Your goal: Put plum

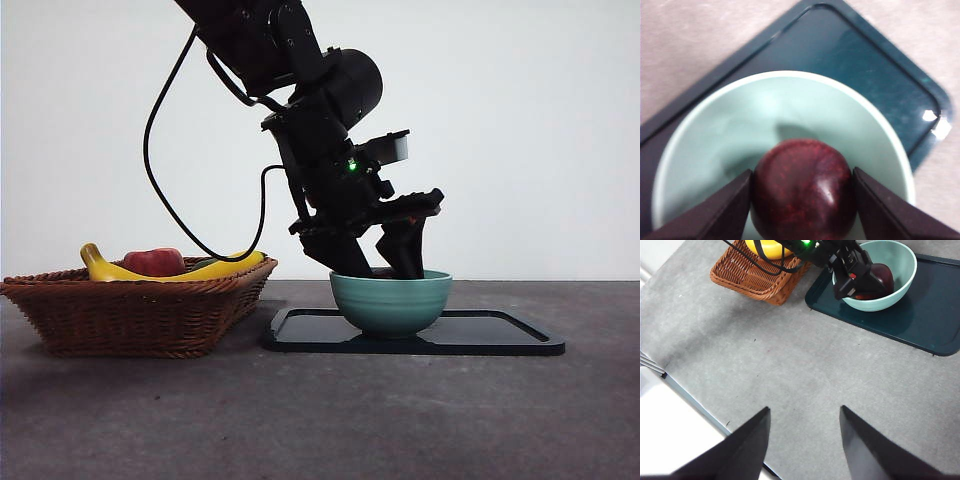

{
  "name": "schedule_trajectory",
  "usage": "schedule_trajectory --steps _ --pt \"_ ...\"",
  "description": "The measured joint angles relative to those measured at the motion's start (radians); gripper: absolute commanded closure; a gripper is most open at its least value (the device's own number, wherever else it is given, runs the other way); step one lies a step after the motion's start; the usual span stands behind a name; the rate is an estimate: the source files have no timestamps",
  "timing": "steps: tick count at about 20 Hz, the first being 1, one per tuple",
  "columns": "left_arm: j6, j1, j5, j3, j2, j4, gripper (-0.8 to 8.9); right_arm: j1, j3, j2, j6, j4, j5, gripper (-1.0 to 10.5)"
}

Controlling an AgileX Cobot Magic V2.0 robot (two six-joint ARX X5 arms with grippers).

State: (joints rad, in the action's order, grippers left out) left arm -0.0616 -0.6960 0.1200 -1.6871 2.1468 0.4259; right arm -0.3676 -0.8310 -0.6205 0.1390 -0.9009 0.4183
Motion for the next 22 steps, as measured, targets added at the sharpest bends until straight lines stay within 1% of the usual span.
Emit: schedule_trajectory --steps 4,7,9,11,14,22 --pt "0.0 0.0 -0.013 -0.003 0.0 0.004 5.44 0.0 0.0 0.0 0.0 0.0 0.0 7.3" --pt "0.0 0.0 -0.017 -0.035 0.0 0.06 5.43 0.0 0.0 0.0 0.0 0.0 -0.002 7.3" --pt "0.0 0.0 -0.017 -0.068 -0.018 0.071 5.43 0.0 0.0 0.0 0.0 0.0 -0.003 7.3" --pt "0.0 0.002 -0.017 -0.08 -0.092 0.075 5.43 0.0 0.0 0.0 0.0 0.0 -0.003 7.3" --pt "0.0 0.017 -0.017 -0.092 -0.265 0.102 5.43 0.0 0.0 0.0 0.0 0.0 -0.003 7.3" --pt "0.016 0.173 -0.017 -0.092 -0.631 0.367 5.42 0.0 0.0 0.0 0.0 0.0 -0.003 7.3"
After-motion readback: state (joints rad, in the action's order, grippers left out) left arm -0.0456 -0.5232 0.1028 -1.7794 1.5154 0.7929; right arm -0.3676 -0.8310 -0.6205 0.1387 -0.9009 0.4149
